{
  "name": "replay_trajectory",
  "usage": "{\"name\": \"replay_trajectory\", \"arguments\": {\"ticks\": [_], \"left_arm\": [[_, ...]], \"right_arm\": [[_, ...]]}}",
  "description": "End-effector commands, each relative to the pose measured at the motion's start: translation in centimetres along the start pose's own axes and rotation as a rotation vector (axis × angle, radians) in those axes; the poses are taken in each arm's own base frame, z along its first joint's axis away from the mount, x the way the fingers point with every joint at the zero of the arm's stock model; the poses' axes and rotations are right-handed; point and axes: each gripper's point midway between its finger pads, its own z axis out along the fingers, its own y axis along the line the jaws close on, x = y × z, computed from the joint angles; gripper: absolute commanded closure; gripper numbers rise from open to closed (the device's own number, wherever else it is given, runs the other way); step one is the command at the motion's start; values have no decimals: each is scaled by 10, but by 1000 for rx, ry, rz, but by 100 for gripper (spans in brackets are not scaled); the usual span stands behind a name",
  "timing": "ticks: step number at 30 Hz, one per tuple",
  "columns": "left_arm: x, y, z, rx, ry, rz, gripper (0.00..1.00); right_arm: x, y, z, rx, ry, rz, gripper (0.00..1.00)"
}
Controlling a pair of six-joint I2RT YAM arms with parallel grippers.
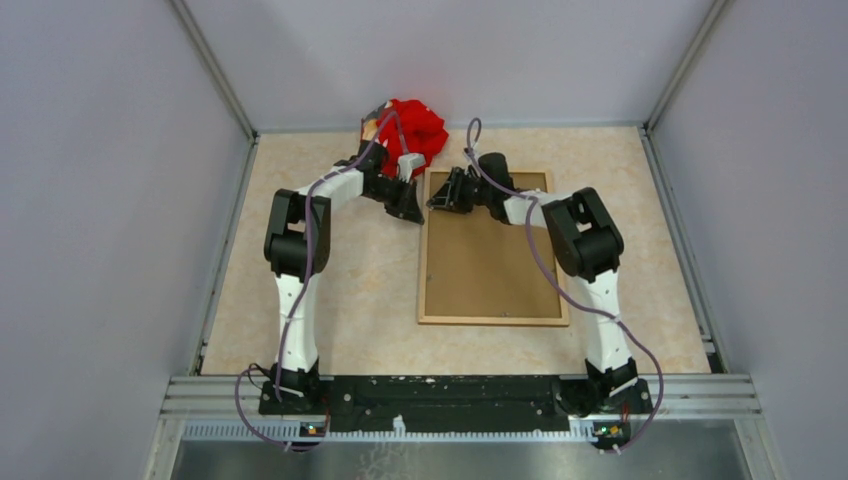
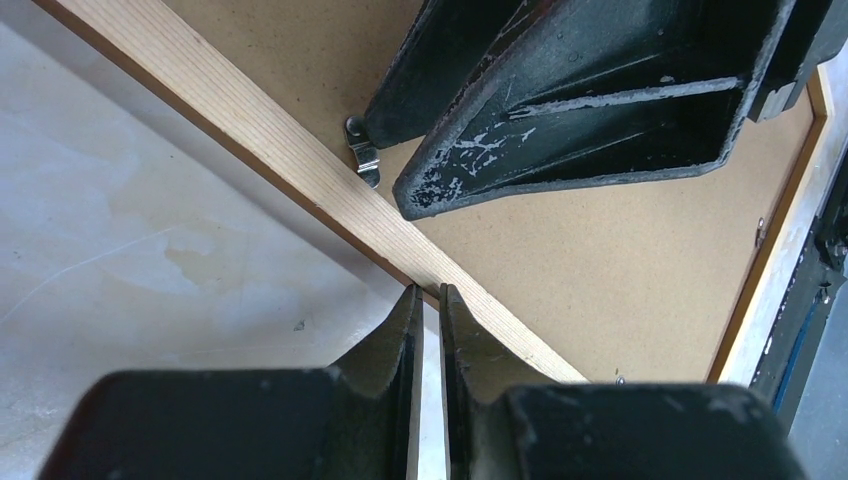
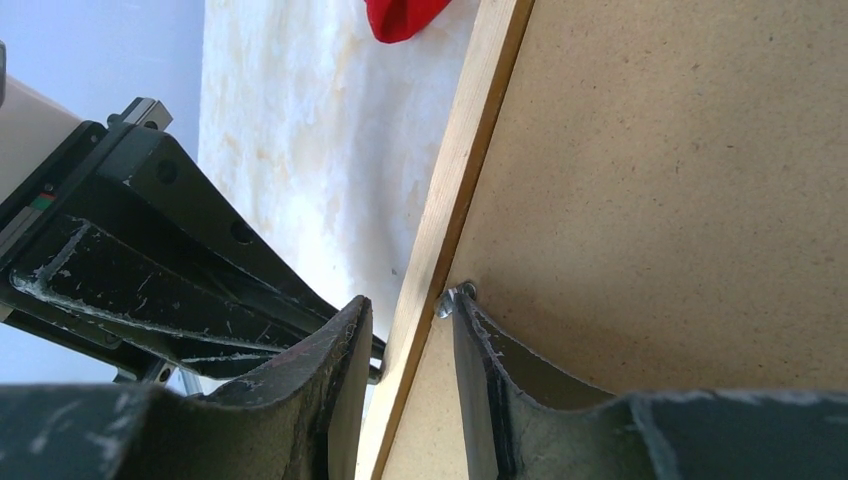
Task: Put the photo into the frame
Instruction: Install the photo frame at the center of the board.
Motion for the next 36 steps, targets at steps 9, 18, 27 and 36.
{"name": "replay_trajectory", "arguments": {"ticks": [9, 18, 27, 36], "left_arm": [[11, -12, 3, 21, 32, 18, 85], [13, -15, 4, 27, 33, 12, 85], [15, -18, 9, 39, 40, 20, 86], [15, -21, 7, 44, 39, 26, 86]], "right_arm": [[20, 7, -10, 142, -65, -36, 64], [20, 0, -5, 195, -88, -29, 64], [10, -6, 7, 214, -119, -13, 64], [-2, 4, 3, 207, -144, -34, 64]]}}
